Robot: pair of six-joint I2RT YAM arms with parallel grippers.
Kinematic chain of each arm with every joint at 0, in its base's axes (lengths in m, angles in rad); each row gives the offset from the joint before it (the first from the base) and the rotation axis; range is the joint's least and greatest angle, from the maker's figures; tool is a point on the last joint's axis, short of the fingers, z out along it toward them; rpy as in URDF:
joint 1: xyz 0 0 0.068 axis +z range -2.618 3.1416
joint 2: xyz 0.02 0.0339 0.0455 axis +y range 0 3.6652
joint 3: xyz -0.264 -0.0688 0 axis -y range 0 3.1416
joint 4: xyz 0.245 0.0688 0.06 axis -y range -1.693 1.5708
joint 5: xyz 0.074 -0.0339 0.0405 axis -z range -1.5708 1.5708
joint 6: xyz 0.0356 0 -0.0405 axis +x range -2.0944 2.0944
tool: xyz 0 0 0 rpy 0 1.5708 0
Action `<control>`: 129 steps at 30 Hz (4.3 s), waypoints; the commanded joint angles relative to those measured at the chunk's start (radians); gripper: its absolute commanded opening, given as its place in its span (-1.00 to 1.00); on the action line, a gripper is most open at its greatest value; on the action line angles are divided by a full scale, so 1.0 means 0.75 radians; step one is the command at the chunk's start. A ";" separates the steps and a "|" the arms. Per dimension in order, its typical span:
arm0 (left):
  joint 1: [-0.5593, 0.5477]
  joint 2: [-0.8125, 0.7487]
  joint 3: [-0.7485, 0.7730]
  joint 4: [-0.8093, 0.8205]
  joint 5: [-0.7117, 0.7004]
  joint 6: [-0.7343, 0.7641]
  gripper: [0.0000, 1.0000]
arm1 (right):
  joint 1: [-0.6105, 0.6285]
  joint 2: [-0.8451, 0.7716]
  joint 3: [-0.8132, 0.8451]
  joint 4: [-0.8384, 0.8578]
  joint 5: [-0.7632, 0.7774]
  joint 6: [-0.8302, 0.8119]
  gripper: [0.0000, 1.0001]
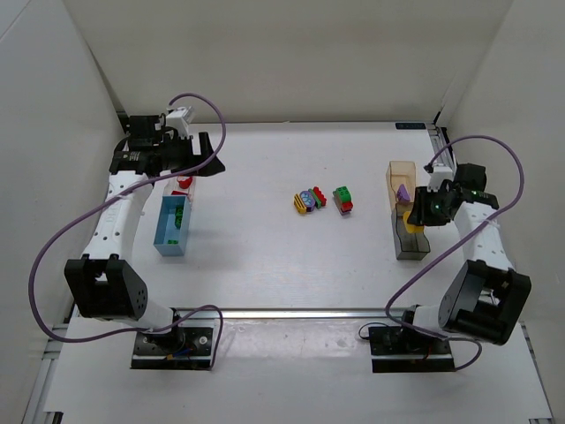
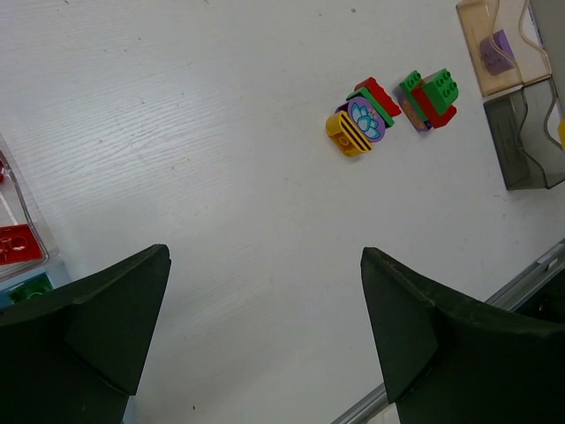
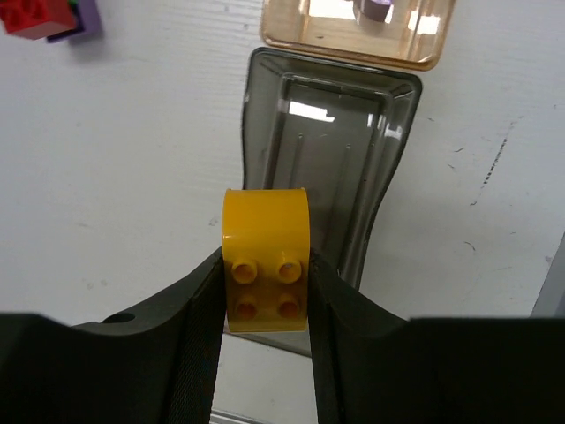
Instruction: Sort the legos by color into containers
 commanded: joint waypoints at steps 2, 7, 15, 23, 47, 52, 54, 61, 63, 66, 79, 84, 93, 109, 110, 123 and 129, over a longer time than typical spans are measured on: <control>-0.006 -0.067 0.037 -0.040 0.011 0.045 0.99 | -0.009 0.084 0.088 0.114 0.090 0.057 -1.00; -0.004 -0.067 0.047 -0.040 -0.028 0.057 0.99 | -0.009 0.176 0.162 0.114 0.103 0.057 -0.92; -0.004 -0.053 0.055 -0.044 -0.038 0.057 0.99 | -0.001 0.262 0.211 0.130 0.093 0.049 -0.36; -0.004 -0.043 0.041 -0.042 -0.030 0.059 0.99 | 0.003 0.250 0.197 0.124 0.082 0.042 0.09; -0.008 -0.028 0.051 -0.075 0.011 0.100 0.99 | 0.562 0.413 0.573 0.126 -0.084 0.175 0.19; -0.008 -0.057 0.029 -0.091 -0.026 0.116 0.99 | 0.635 0.530 0.659 0.144 0.194 0.229 0.21; -0.010 -0.069 0.011 -0.091 -0.032 0.119 0.99 | 0.656 0.573 0.676 0.130 0.252 0.216 0.25; -0.008 -0.086 -0.012 -0.085 -0.055 0.127 0.99 | 0.717 0.641 0.678 0.142 0.293 0.237 0.26; -0.008 -0.083 -0.018 -0.087 -0.059 0.131 0.99 | 0.734 0.649 0.678 0.146 0.262 0.241 0.26; -0.008 -0.079 -0.020 -0.083 -0.059 0.131 0.99 | 0.758 0.669 0.684 0.140 0.260 0.237 0.26; -0.008 -0.051 -0.020 -0.067 -0.055 0.131 0.99 | 0.758 0.751 0.698 0.167 0.287 0.220 0.25; -0.008 -0.043 -0.022 -0.065 -0.059 0.133 0.99 | 0.754 0.780 0.702 0.183 0.264 0.208 0.22; -0.008 -0.032 -0.026 -0.060 -0.069 0.141 0.99 | 0.740 0.835 0.741 0.179 0.219 0.186 -0.35; -0.008 0.072 -0.114 -0.081 0.840 0.176 0.99 | 0.515 0.665 0.747 0.309 -0.813 0.642 -1.00; -0.008 0.082 -0.130 0.000 0.890 0.139 0.99 | 0.509 0.663 0.741 0.363 -0.880 0.715 -1.00; -0.075 0.231 -0.168 0.565 1.158 -0.307 0.88 | 0.668 0.671 0.849 0.862 -1.206 1.259 -1.00; -0.188 0.258 -0.122 0.647 1.099 -0.323 0.84 | 0.766 0.716 0.909 0.944 -1.208 1.337 -1.00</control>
